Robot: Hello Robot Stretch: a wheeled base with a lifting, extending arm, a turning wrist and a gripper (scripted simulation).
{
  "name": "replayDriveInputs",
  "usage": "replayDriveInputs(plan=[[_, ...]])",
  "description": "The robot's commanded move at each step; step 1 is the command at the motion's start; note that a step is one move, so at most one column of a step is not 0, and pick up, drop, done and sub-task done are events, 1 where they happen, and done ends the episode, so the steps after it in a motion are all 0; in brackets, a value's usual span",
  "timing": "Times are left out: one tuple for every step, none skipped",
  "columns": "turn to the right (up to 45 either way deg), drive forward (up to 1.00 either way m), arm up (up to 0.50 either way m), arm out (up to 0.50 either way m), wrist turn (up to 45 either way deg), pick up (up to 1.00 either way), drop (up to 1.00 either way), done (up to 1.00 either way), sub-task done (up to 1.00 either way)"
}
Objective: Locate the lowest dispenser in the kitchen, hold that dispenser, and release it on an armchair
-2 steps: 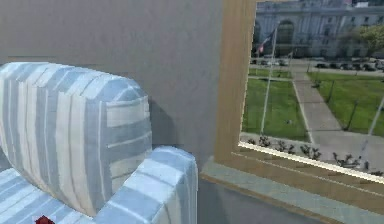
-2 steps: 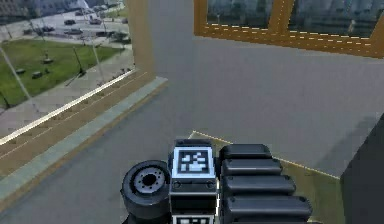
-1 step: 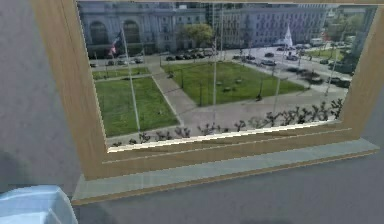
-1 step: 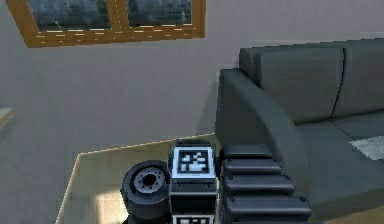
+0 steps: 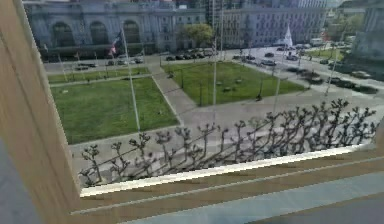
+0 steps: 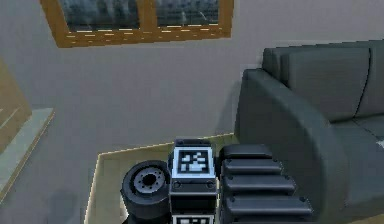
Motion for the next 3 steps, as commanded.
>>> replayDriveInputs(plan=[[-33.0, 0.00, 0.00, 0.00, 0.0, 0.00, 0.00, 0.00, 0.00], [42.0, 0.00, 0.00, 0.00, 0.0, 0.00, 0.00, 0.00, 0.00], [-45.0, 0.00, 0.00, 0.00, 0.0, 0.00, 0.00, 0.00, 0.00]])
